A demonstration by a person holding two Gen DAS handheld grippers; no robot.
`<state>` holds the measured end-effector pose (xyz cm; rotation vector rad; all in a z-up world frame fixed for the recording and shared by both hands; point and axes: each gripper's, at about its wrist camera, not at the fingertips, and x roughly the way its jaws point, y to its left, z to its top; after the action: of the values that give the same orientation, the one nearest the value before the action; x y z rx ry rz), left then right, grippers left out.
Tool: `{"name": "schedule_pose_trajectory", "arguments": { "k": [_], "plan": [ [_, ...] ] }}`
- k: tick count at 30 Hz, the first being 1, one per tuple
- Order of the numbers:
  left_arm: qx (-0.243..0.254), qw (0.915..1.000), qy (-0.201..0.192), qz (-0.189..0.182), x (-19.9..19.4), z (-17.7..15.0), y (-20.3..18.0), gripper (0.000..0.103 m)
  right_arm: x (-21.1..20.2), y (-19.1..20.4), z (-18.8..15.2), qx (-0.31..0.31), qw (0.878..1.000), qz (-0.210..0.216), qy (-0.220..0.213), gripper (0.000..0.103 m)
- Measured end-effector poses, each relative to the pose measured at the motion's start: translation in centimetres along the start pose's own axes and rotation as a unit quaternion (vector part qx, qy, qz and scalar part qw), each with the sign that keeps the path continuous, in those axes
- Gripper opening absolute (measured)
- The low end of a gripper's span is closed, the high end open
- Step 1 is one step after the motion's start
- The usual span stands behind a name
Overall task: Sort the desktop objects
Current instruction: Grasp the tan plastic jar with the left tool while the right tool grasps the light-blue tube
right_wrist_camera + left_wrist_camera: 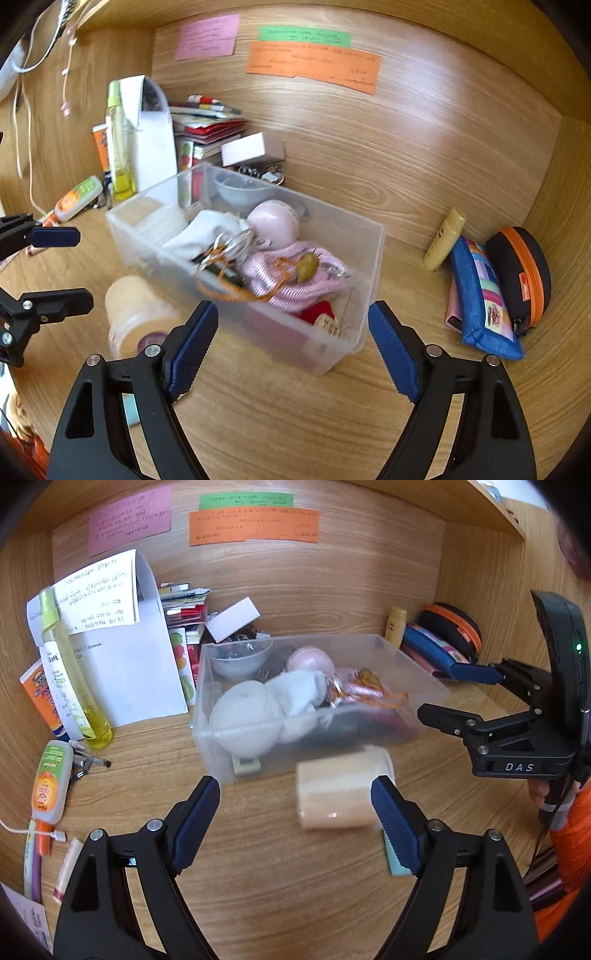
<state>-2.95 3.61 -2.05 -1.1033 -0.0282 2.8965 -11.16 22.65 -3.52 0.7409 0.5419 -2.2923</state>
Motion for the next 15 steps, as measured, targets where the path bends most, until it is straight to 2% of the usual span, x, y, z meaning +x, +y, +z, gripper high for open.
{"name": "schedule_pose_trajectory", "arguments": {
  "k": [6,15],
  "plan": [
    [-0.004,0.9992,0.03,-0.025,1.1,-0.4,-1.2,0.084,-0.7,0.8,-2.1,-0.012,1.0,0.012,0.015,0.081],
    [-0.005,0.9953,0.087,-0.043,5.0,-0.4,-2.7,0.084,-0.8,0.9,-5.3,-0.008,0.997,0.044,0.065,0.081]
  ]
}}
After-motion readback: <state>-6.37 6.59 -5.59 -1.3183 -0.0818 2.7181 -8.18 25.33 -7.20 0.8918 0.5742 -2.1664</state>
